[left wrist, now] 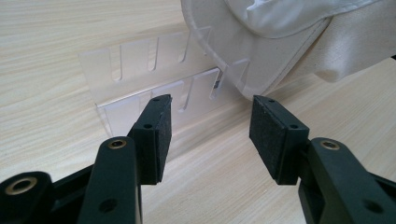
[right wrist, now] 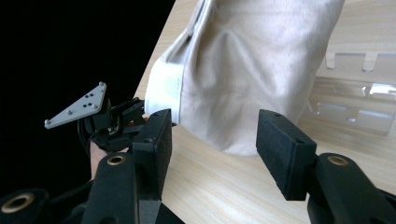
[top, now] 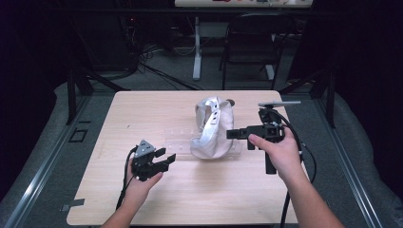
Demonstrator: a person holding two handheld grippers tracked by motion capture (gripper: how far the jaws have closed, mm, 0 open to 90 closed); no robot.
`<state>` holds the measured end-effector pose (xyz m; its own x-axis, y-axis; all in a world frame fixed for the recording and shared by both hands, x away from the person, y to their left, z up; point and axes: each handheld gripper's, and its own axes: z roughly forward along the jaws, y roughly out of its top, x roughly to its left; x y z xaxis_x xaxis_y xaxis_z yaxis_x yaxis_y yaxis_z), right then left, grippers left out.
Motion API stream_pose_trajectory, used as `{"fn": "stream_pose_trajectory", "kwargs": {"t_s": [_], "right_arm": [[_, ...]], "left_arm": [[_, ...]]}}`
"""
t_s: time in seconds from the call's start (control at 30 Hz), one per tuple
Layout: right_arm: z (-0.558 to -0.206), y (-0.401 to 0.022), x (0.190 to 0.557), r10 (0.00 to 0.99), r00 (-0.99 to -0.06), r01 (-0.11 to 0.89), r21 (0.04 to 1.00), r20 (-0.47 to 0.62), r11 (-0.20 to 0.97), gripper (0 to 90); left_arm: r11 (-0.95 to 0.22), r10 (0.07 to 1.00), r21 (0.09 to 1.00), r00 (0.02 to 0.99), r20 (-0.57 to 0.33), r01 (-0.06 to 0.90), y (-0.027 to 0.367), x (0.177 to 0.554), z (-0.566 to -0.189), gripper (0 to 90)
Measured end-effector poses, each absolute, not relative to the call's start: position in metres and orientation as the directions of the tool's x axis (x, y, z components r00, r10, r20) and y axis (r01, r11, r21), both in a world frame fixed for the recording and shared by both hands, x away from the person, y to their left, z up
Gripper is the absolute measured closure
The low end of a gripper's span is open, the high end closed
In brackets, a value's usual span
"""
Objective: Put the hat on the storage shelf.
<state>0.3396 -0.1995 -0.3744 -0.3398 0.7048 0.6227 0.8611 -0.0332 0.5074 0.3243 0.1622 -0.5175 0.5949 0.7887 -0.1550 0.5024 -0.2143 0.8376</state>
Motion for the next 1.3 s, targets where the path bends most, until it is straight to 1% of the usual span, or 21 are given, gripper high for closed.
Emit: {"fn": "stream_pose_trajectory", "kwargs": {"t_s": [0.13, 0.37, 0.57, 0.7, 0.8, 0.9, 1.1, 1.3], "right_arm": [[-0.386, -0.205, 0.333, 0.682, -0.339, 0.868, 0.496, 0.648, -0.040, 45.1], [-0.402, -0.217, 0.322, 0.718, -0.325, 0.848, 0.525, 0.616, -0.066, 45.2], [-0.414, -0.227, 0.308, 0.702, -0.323, 0.841, 0.533, 0.634, -0.095, 45.2], [-0.421, -0.231, 0.302, 0.711, -0.316, 0.831, 0.545, 0.628, -0.112, 45.2], [-0.428, -0.234, 0.298, 0.719, -0.330, 0.815, 0.568, 0.612, -0.110, 45.3], [-0.435, -0.235, 0.298, 0.744, -0.321, 0.814, 0.572, 0.587, -0.101, 45.9], [-0.448, -0.236, 0.294, 0.738, -0.319, 0.812, 0.573, 0.594, -0.110, 45.9], [-0.450, -0.233, 0.294, 0.740, -0.330, 0.809, 0.580, 0.586, -0.098, 46.0]], "left_arm": [[-0.226, 0.790, 0.833, 0.595, -0.148, 0.506, 0.161, 0.324, -0.518, 49.2], [-0.229, 0.790, 0.833, 0.596, -0.143, 0.504, 0.161, 0.323, -0.518, 49.0], [-0.238, 0.789, 0.830, 0.599, -0.138, 0.505, 0.160, 0.323, -0.518, 48.5], [-0.238, 0.789, 0.831, 0.599, -0.137, 0.503, 0.159, 0.322, -0.519, 48.4], [-0.241, 0.788, 0.827, 0.600, -0.139, 0.508, 0.159, 0.322, -0.520, 48.3], [-0.249, 0.785, 0.826, 0.605, -0.133, 0.505, 0.158, 0.323, -0.521, 48.1], [-0.248, 0.776, 0.831, 0.615, -0.137, 0.498, 0.155, 0.321, -0.523, 47.9], [-0.267, 0.766, 0.830, 0.630, -0.126, 0.490, 0.151, 0.321, -0.524, 47.9]]}}
